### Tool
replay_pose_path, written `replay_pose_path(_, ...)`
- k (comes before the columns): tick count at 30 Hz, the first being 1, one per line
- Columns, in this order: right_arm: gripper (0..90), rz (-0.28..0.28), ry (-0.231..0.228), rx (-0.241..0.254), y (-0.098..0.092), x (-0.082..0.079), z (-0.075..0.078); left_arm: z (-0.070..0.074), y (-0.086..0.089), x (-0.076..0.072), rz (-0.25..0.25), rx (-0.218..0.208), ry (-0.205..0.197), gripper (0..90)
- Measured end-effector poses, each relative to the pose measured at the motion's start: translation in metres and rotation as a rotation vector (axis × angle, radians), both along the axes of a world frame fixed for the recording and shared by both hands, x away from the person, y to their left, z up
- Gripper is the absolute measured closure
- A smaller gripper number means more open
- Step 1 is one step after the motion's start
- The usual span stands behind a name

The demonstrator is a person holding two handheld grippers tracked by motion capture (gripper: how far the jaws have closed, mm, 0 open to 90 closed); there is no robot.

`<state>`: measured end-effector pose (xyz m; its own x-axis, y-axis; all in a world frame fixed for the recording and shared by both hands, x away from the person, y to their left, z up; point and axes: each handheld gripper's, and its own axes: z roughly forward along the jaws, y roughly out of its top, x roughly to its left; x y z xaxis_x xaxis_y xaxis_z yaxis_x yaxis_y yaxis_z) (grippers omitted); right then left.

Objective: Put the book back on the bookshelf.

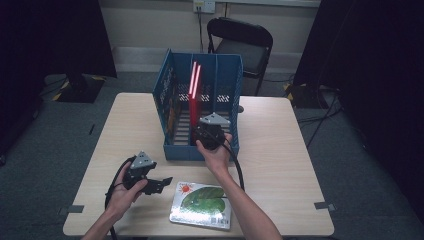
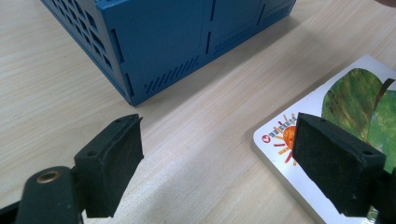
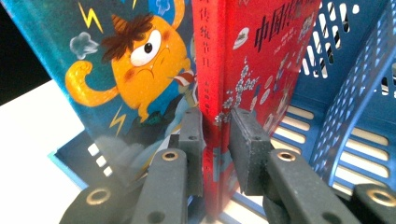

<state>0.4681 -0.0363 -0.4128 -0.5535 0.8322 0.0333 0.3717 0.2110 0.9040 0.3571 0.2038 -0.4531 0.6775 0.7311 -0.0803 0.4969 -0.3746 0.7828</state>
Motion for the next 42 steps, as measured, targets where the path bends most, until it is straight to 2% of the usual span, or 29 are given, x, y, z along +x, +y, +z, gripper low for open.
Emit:
replay_pose_path(3,74.2,0.001,0.007,-0.003,0.0,0.005,0.001,0.0,0.0,0.0,0.004,-0.009,0.003,16.0)
replay_pose_path(5,67.6,0.001,0.011,0.004,0.0,0.006,0.002,0.0,0.0,0.0,0.002,-0.004,0.004,16.0)
replay_pose_path(7,66.4,0.008,0.007,-0.009,0.002,0.008,0.004,0.0,0.0,0.0,0.002,-0.002,0.004,16.0)
replay_pose_path(11,67.2,-0.004,0.011,-0.014,0.004,0.012,0.007,0.0,0.0,0.0,-0.004,0.005,0.005,16.0)
replay_pose_path(12,67.4,0.002,0.019,-0.006,0.003,0.014,0.007,0.0,0.0,0.0,-0.004,0.008,0.005,16.0)
replay_pose_path(19,68.6,0.034,0.009,-0.048,0.0,0.019,0.009,0.0,-0.001,0.0,0.001,0.003,0.011,16.0)
replay_pose_path(24,68.4,0.067,0.013,-0.055,-0.003,0.025,0.01,0.0,-0.001,0.0,-0.005,0.001,0.01,16.0)
replay_pose_path(28,68.0,0.059,0.015,-0.053,-0.003,0.024,0.01,0.0,-0.001,0.0,-0.004,0.0,0.011,16.0)
replay_pose_path(32,67.7,0.077,0.017,-0.054,-0.005,0.019,0.006,0.0,0.0,0.0,0.003,-0.005,0.01,16.0)
replay_pose_path(33,68.2,0.082,0.017,-0.056,-0.005,0.017,0.005,0.0,0.0,0.0,0.003,-0.005,0.011,16.0)
replay_pose_path(35,77.0,0.081,0.025,-0.062,-0.007,0.014,0.0,0.0,0.0,0.0,0.003,-0.003,0.011,16.0)
replay_pose_path(38,79.2,0.1,0.044,-0.045,-0.01,0.015,-0.004,0.0,-0.001,0.0,0.0,-0.001,0.01,16.0)
replay_pose_path(42,81.9,0.1,0.036,-0.084,-0.007,0.019,-0.002,0.0,-0.001,0.0,0.001,0.0,0.009,16.0)
